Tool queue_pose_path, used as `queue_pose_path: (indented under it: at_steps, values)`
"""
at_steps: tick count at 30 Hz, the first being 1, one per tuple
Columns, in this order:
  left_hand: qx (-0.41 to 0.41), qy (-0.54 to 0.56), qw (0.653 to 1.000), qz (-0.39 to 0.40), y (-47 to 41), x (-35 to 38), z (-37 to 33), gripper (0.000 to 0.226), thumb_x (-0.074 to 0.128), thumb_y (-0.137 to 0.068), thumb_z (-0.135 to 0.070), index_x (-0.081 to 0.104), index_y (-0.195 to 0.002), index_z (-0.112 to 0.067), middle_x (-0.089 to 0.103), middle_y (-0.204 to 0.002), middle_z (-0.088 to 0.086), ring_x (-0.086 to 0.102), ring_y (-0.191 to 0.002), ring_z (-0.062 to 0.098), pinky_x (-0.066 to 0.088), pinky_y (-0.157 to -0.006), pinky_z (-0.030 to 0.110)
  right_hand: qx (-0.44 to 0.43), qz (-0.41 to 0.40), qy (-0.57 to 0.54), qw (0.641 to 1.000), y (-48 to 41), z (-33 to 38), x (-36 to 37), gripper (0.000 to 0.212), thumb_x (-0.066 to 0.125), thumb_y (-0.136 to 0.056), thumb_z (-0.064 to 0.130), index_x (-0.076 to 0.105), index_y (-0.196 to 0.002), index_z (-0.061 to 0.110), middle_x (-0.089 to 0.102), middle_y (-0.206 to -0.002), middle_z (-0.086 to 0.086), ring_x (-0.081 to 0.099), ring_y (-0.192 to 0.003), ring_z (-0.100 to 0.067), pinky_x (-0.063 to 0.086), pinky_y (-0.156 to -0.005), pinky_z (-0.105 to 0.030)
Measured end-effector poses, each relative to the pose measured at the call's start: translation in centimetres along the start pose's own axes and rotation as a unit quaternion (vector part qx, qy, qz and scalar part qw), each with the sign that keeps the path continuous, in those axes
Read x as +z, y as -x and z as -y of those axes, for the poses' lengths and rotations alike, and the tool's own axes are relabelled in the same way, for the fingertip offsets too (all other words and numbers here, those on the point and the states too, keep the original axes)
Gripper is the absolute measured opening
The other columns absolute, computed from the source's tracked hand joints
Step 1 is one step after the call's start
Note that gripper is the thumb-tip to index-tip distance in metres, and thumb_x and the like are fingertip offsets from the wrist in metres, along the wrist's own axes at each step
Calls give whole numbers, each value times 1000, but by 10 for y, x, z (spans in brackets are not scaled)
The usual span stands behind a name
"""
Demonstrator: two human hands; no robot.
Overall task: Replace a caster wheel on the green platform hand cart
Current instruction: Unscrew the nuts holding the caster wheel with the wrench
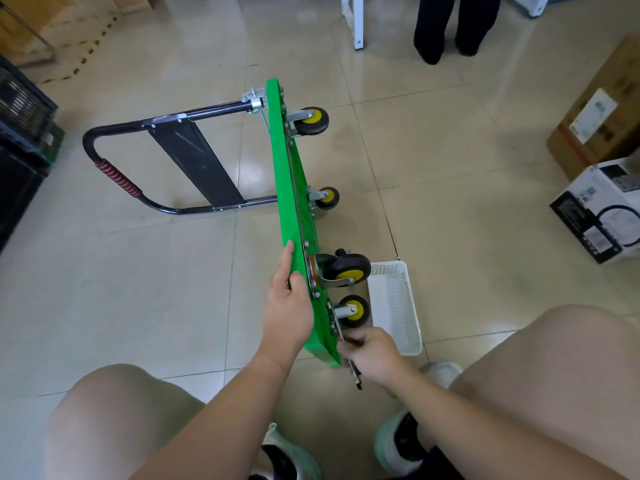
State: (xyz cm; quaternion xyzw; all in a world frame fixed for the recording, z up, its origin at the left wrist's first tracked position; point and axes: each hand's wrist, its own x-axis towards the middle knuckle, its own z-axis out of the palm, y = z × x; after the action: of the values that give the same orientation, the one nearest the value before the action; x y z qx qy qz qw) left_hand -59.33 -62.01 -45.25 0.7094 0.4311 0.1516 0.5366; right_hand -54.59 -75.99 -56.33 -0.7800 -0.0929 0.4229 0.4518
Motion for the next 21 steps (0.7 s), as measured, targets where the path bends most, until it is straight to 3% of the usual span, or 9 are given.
queue_pose_path:
  at_steps: [2,4,6,8,10,12,16,19,21]
  values:
    - [6,-1,1000,2,0,0,-1,55,33,-105,-20,37,-153,-48,52,-149,-18,59,-115,-2,47,-98,20,3,7,-30,1000,8,11,5,11,69,-93,17,79,-97,13,76,-80,0,67,-58,-5,52,-58,-18]
    - [4,-1,1000,2,-1,-1,-2,55,33,-106,-18,37,-154,-45,51,-149,-19,57,-111,-10,41,-88,10,16,14,-66,998,12,19,9,12,67,-94,18,77,-98,12,75,-82,-10,66,-56,-13,56,-60,-29]
    - [4,2,1000,4,0,-2,-2,55,33,-106,-18,37,-154,-44,51,-150,-16,58,-113,-3,40,-89,12,19,21,-86,996,14,23,12,11,66,-95,19,76,-95,14,73,-80,-15,64,-57,-19,58,-64,-39]
    - [8,4,1000,7,1,-2,-1,55,33,-106,-18,37,-155,-43,54,-145,-17,58,-102,-14,40,-80,3,15,16,-81,996,15,24,15,12,65,-95,22,75,-88,19,74,-82,-19,63,-58,-21,59,-69,-46]
    - [12,8,1000,6,1,-2,-1,55,33,-106,-17,37,-155,-43,56,-140,-17,57,-91,-21,40,-72,0,6,11,-84,996,15,24,17,16,64,-95,24,74,-83,24,74,-82,-17,62,-58,-19,58,-70,-45]
    - [13,8,1000,5,0,-2,0,55,32,-106,-18,36,-155,-45,56,-142,-18,58,-91,-19,42,-75,4,11,5,-100,995,13,25,17,18,63,-96,24,74,-82,25,72,-75,-9,60,-58,-18,55,-65,-39]
    - [6,8,1000,10,0,-2,-1,56,32,-107,-16,36,-156,-42,55,-140,-19,57,-88,-21,40,-73,-1,13,14,-131,991,3,19,22,13,64,-95,23,76,-96,20,68,-71,-1,60,-60,-17,51,-61,-33]
    - [12,7,1000,8,0,0,-1,55,31,-107,-18,36,-155,-44,51,-151,-17,57,-122,0,45,-104,19,27,6,-156,987,-8,10,22,17,65,-96,13,73,-111,14,73,-93,2,66,-75,-10,53,-65,-20]
    - [14,-1,1000,5,0,1,0,55,31,-107,-19,36,-154,-45,51,-152,-14,55,-131,15,43,-114,38,17,5,-144,989,-21,2,24,24,67,-94,13,73,-118,15,76,-104,1,70,-92,-12,58,-83,-27]
